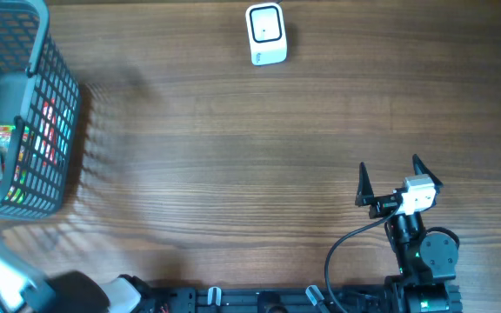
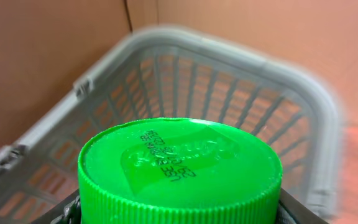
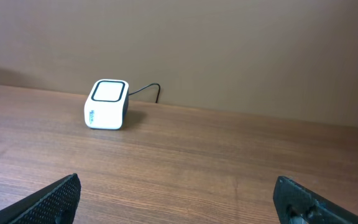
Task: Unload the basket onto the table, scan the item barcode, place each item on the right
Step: 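Grasp the green-lidded jar in the basket with the left gripper, then lift the jar out and carry it toward the white scanner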
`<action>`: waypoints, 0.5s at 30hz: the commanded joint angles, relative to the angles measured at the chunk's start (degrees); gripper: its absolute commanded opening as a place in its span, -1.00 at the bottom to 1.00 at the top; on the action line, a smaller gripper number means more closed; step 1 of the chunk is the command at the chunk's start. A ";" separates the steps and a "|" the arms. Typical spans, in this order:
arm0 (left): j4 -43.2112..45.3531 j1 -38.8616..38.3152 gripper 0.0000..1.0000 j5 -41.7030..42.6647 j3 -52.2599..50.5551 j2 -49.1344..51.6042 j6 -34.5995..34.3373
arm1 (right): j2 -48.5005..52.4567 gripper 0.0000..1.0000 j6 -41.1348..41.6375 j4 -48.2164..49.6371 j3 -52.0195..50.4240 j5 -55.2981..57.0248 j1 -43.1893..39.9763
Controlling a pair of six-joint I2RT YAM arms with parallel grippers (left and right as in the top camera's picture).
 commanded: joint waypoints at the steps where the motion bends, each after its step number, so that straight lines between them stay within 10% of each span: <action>1: 0.96 -1.27 0.11 5.79 1.36 -6.75 -7.15 | -0.24 0.99 -0.07 0.15 -0.04 0.72 -0.20; 15: -13.03 -26.34 0.10 6.64 1.33 -15.85 -11.54 | -0.24 0.99 -0.07 0.15 -0.04 0.72 -0.20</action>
